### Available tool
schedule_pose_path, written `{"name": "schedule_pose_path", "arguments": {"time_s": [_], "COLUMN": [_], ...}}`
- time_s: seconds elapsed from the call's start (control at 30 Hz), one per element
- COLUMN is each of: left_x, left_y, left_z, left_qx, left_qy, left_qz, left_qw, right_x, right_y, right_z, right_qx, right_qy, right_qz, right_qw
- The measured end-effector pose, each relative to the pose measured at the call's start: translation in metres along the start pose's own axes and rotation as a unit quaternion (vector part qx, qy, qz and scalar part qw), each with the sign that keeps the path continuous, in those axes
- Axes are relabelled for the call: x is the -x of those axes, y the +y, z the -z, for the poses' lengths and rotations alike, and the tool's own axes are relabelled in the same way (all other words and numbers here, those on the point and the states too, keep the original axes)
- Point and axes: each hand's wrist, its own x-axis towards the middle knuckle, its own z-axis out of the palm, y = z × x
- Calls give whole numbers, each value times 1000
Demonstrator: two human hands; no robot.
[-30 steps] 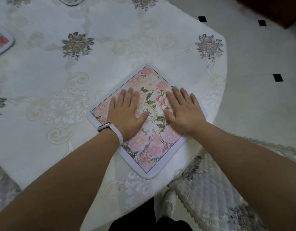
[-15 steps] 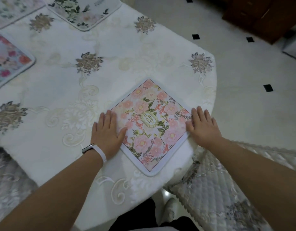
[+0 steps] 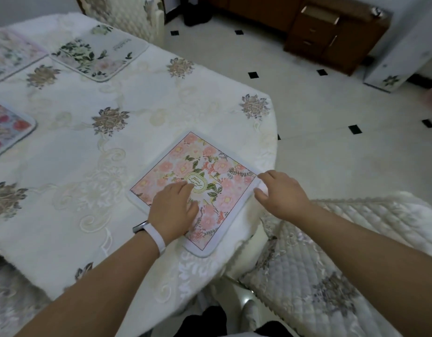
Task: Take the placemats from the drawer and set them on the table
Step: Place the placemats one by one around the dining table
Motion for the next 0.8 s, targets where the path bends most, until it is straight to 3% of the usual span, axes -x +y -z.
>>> {"name": "schedule_pose_path", "arguments": {"time_s": [0.2, 0.37, 0.8], "left_x": [-8, 3, 96], "left_y": [45, 67, 149], "left_z": [-3, 1, 10], "left_qx": [-7, -15, -33], "left_qy": [3, 14, 81], "left_qz": [-75, -91, -42], "left_qw": [997, 996, 995], "right_x": [35, 62, 148], "right_y": [22, 32, 67], "right_z": [18, 25, 51], "right_qx": [24, 32, 10], "right_qy": [18, 27, 48], "right_qz": [-11, -10, 44], "right_qw": [999, 999, 998]}}
